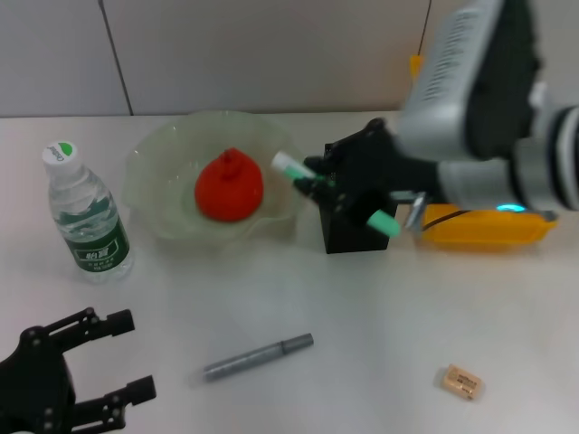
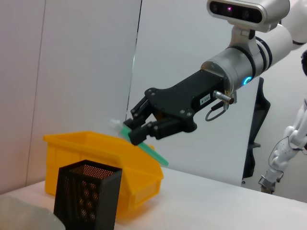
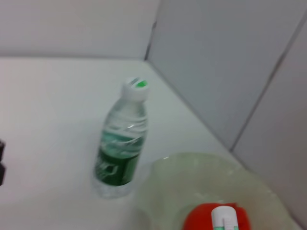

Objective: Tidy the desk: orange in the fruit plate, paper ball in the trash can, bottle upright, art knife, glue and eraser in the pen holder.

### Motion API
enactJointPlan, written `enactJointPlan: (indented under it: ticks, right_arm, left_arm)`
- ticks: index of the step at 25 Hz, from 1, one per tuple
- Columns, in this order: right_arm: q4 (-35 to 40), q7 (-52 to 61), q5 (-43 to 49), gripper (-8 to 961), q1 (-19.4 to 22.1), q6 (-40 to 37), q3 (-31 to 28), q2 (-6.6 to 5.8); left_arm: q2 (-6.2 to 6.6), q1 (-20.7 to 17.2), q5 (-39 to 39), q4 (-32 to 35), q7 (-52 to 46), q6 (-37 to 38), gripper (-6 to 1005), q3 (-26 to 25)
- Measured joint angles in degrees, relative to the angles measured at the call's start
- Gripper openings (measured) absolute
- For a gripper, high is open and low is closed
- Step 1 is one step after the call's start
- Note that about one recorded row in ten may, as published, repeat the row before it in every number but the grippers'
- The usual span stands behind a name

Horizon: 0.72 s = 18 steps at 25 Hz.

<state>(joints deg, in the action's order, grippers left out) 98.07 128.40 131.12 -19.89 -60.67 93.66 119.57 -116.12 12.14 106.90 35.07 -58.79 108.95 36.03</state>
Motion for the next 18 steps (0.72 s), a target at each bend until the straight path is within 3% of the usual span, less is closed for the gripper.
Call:
enactJointPlan:
  ticks: [5,8,9,13,16,18]
  right_arm:
    - [-3.12,-7.88,-8.04,214,2.8,3.95,-3.17,-0.13]
    - [-10.07,-21.54,-21.2,219,3.3,8.55,-5.92,-0.24]
    - [-10.07,-21.54,-21.2,220,3.3,8.55,-5.92,-0.24]
    - [-19.41,-37.24,-36.31,227,1.02,10.39,-10.19,-0.23]
    - [-23.01,-41.69,-40.08,231,-0.18,10.38,-11.86,-0.25]
    - [-29.22,-48.36,-44.54,234,-2.14,10.38,-14.0,-0.27]
  left_arm:
    - [-0.35,1.27,-0.03,-0.11,-0.46,-0.42,802,-0.07]
    - [-0.7,1.87,-0.08,-0.22,-0.74,-0.58,802,-0.12]
    - [-0.91,2.07,-0.11,-0.28,-0.77,-0.74,802,-0.16]
    - [-1.33,3.01,-0.14,-1.55,-0.79,-1.85,802,-0.48]
    - [-1.33,3.28,-0.14,-2.1,-0.8,-1.93,802,-0.64]
    - [-1.33,3.46,-0.14,-2.37,-0.97,-1.99,802,-0.72]
